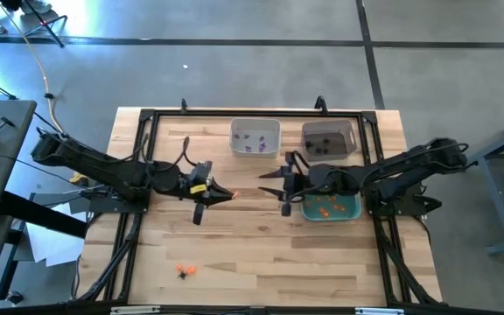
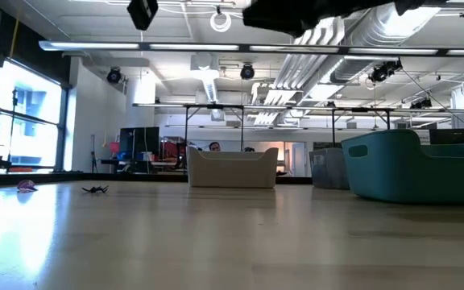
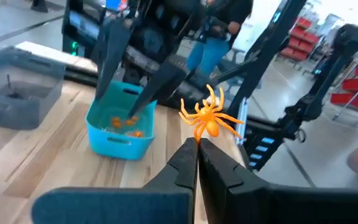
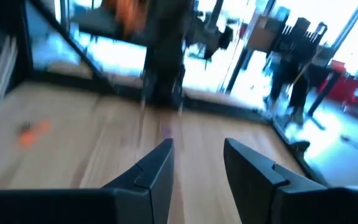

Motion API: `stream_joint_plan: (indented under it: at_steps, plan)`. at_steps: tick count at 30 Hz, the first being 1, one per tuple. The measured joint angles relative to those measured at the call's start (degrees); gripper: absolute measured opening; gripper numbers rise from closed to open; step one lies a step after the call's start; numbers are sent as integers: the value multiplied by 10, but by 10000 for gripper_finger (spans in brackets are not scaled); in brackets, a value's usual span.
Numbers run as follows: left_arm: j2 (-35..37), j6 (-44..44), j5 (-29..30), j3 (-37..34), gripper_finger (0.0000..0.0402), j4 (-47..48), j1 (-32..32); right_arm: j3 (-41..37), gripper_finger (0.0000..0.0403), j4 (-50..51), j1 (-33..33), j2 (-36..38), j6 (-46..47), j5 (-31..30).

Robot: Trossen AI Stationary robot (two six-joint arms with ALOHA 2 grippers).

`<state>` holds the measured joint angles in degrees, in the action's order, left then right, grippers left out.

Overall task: Sort Halloween decoration
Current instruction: Put the orange spider toy into the green bin

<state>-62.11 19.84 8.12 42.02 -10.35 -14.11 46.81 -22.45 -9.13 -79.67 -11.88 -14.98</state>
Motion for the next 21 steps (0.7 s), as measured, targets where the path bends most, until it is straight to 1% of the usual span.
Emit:
stream_joint_plan:
  at_steps: [3,5,9,14,17,21]
  plan:
    - [-25,0,1,0,0,-21,0,0,137,-68,1,-16,12,0]
    - [-40,0,0,0,0,-36,0,0,137,-94,1,-21,23,7]
    - [-59,-16,-6,0,0,-64,2,0,137,-113,0,-22,55,45]
    - [-62,-21,-7,0,0,-68,10,0,137,-137,-3,-22,100,96]
    - [-62,-21,-6,0,0,-71,11,0,137,-141,-3,-22,117,103]
    - [-62,-20,-7,0,0,-73,11,0,138,-147,-3,-22,116,103]
